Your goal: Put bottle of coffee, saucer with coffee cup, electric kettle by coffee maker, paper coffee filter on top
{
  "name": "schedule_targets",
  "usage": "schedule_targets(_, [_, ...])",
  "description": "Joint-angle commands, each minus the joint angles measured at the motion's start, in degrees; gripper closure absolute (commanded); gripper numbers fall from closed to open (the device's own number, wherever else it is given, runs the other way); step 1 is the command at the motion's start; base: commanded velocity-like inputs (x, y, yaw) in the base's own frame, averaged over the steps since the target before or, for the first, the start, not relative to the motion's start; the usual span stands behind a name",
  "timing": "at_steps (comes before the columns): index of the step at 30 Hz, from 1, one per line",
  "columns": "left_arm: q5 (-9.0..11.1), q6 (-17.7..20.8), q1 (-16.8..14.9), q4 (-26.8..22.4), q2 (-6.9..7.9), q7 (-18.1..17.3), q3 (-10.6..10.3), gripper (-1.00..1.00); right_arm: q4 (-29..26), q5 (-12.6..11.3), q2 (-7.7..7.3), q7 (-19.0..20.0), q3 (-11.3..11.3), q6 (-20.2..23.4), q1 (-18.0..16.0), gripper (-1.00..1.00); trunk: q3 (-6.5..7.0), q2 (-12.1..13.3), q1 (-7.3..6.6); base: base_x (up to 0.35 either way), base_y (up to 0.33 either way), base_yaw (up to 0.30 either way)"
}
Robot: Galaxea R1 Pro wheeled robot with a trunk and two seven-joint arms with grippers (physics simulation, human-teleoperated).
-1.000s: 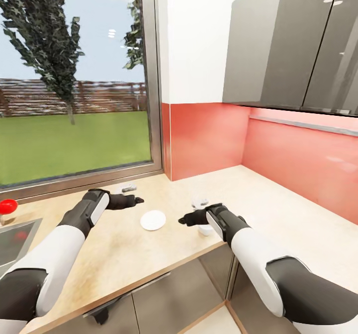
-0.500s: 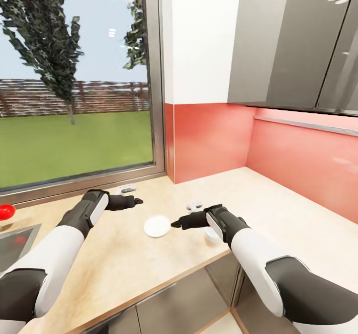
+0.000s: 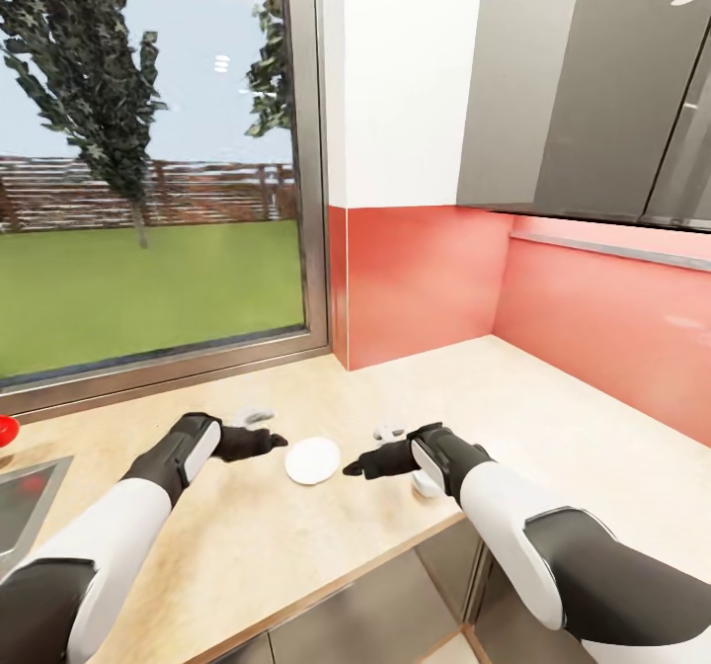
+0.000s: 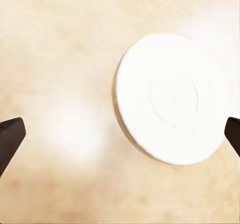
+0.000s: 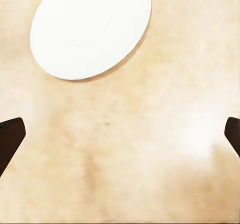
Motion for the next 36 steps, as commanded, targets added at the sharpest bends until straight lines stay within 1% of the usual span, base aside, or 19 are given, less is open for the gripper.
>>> schedule_targets(1, [1.1, 0.2, 0.0, 1.8, -0.03, 0.0, -0.3, -1.0, 0.3, 0.0, 0.0, 0.2, 0.2, 0.2, 0.0, -1.0, -0.12, -0.1, 0.03, 0.0, 0.0, 0.0])
schedule_targets(5, [2.3, 0.2, 0.1, 3.2, -0.3, -0.1, -0.2, -1.0, 0.6, 0.0, 0.0, 0.3, 0.2, 0.1, 0.0, -1.0, -0.12, -0.1, 0.03, 0.0, 0.0, 0.0])
schedule_targets(9, [2.5, 0.0, 0.1, 3.2, -0.4, -0.2, -0.2, -1.0, 0.6, 0.0, 0.0, 0.7, 0.2, 0.1, 0.0, -1.0, -0.12, -0.1, 0.03, 0.09, 0.058, 0.0])
schedule_targets(11, [2.5, 0.0, 0.1, 3.2, -0.41, -0.2, -0.1, -1.0, 0.7, 0.0, 0.0, 2.0, 0.2, 0.0, 0.0, -1.0, -0.12, -0.1, 0.03, 0.229, 0.146, 0.0])
schedule_targets(12, [2.6, -0.1, 0.1, 3.3, -0.41, -0.2, -0.1, -1.0, 0.7, 0.0, 0.0, 3.2, 0.1, 0.0, 0.0, -1.0, -0.12, -0.1, 0.03, 0.103, 0.06, 0.0])
schedule_targets(14, [2.6, -0.1, 0.1, 3.4, -0.37, -0.2, -0.1, -1.0, 0.6, 0.0, 0.0, 3.8, 0.1, 0.0, 0.0, -1.0, -0.12, -0.1, 0.03, 0.054, 0.031, 0.0])
schedule_targets(30, [2.6, -0.2, 0.2, 3.7, -0.41, -0.2, -0.1, -1.0, 0.6, 0.1, 0.0, 4.1, 0.1, 0.0, 0.0, -1.0, -0.12, -0.1, 0.03, 0.004, 0.003, 0.002])
schedule_targets(36, [2.6, -0.3, 0.2, 3.6, -0.41, -0.2, -0.1, -1.0, 0.5, 0.1, 0.0, 4.1, 0.0, 0.0, 0.0, -1.0, -0.21, -0.1, 0.03, 0.0, 0.0, 0.165])
